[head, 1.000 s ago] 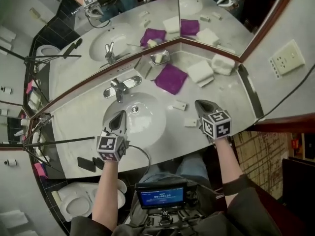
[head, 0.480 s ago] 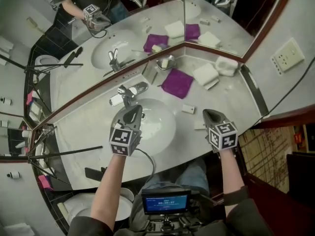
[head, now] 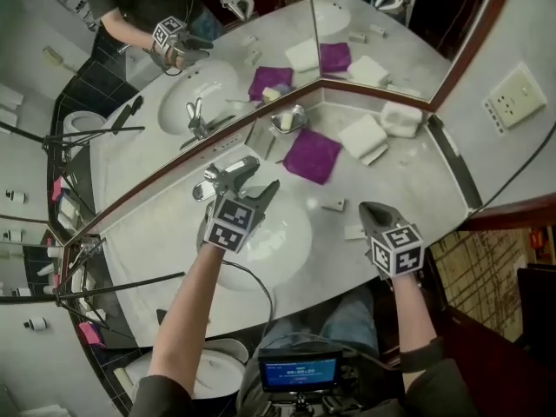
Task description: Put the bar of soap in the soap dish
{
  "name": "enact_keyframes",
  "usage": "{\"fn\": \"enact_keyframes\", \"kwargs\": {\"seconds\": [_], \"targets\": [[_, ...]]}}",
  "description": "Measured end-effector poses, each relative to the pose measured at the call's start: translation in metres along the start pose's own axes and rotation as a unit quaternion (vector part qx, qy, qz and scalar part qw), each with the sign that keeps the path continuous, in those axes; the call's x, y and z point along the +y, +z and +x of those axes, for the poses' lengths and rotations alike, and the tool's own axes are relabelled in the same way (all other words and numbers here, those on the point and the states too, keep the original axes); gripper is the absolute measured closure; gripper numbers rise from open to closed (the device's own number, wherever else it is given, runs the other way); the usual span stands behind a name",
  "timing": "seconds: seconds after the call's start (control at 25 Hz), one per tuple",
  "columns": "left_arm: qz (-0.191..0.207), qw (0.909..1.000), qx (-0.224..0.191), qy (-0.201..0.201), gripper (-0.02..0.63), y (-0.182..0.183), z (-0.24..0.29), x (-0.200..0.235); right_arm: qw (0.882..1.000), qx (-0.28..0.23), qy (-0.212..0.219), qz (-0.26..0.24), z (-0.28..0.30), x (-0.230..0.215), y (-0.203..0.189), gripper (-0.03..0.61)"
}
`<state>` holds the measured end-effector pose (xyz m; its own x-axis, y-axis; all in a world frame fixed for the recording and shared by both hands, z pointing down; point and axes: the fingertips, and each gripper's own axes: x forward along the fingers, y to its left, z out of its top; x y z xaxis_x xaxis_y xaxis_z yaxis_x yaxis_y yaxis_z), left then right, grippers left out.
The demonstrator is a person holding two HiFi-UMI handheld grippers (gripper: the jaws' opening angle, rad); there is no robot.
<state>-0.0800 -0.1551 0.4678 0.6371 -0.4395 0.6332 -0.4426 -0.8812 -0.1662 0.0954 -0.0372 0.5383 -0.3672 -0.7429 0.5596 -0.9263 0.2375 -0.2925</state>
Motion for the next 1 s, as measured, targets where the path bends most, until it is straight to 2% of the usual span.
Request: {"fn": "enact_keyframes", "kwargs": {"seconds": [0.12,0.32,0.44,0.64,0.76,0.88,1.0], "targets": [[0.047,0.9976,0.035,-0.036,0.332,0.002,0.029,0.004,1.000,0.000,0.000,0.009,-0.001,-0.008,-0.008,0.572],[0.119,0.9835,0.108,-0.082,0.294,-0.010,0.078,0.024,0.999,-0.002,-0.003,0.034,-0.001,-0.015,-0.024,0.572],[0.161,0.9727,0.133,-0.100,0.290,-0.009,0.101,0.035,0.999,-0.003,-0.003,0.043,0.001,-0.018,-0.030,0.572],[0.243,0.9456,0.172,-0.131,0.290,-0.008,0.136,0.045,0.999,-0.009,-0.001,0.050,0.006,-0.028,-0.029,0.572],[0.258,0.9308,0.209,-0.153,0.290,-0.019,0.151,0.057,0.999,-0.014,0.000,0.053,0.009,-0.030,-0.028,0.572],[0.278,0.9184,0.227,-0.167,0.290,-0.017,0.164,0.063,0.998,-0.017,0.004,0.058,0.012,-0.030,-0.029,0.572],[0.307,0.9014,0.251,-0.174,0.290,-0.023,0.179,0.071,0.998,-0.017,0.008,0.064,0.015,-0.030,-0.033,0.572]]}}
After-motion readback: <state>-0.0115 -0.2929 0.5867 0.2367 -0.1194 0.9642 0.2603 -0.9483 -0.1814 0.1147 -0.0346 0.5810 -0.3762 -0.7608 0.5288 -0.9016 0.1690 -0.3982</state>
